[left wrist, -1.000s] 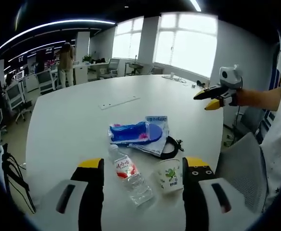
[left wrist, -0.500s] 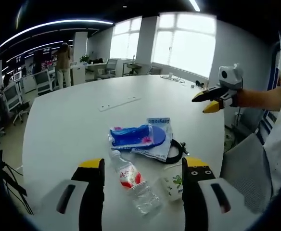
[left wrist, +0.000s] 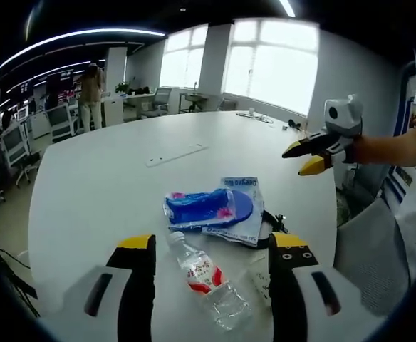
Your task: Arrange the tabletop items into an orderly group along one side of the table until the central work area is clear of visible clutter.
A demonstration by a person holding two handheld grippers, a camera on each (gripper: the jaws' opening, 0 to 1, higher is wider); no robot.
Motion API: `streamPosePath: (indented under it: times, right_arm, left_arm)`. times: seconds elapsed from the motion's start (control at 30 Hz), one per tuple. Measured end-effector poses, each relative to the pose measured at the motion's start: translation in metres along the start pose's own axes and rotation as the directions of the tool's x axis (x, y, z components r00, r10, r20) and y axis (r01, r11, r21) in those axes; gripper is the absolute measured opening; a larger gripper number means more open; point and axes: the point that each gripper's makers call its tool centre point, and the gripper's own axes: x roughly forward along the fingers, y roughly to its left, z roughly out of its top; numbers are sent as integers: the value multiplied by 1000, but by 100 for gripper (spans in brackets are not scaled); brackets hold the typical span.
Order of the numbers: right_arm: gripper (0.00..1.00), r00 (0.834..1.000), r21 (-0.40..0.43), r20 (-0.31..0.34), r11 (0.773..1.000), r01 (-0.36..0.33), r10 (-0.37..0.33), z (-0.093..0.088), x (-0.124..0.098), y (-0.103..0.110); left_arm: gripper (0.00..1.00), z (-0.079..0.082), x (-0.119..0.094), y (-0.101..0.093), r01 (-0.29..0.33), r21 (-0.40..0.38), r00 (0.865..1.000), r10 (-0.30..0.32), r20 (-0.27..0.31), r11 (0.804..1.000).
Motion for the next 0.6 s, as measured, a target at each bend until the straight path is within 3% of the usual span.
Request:
streamPosePath:
  times: [0.6]
  right_arm:
    - [39,998,38,-50,998,46,-44,-8,33,-6]
  left_arm:
    - [63,4,30,18,23,-7,1000,-23,6,1000]
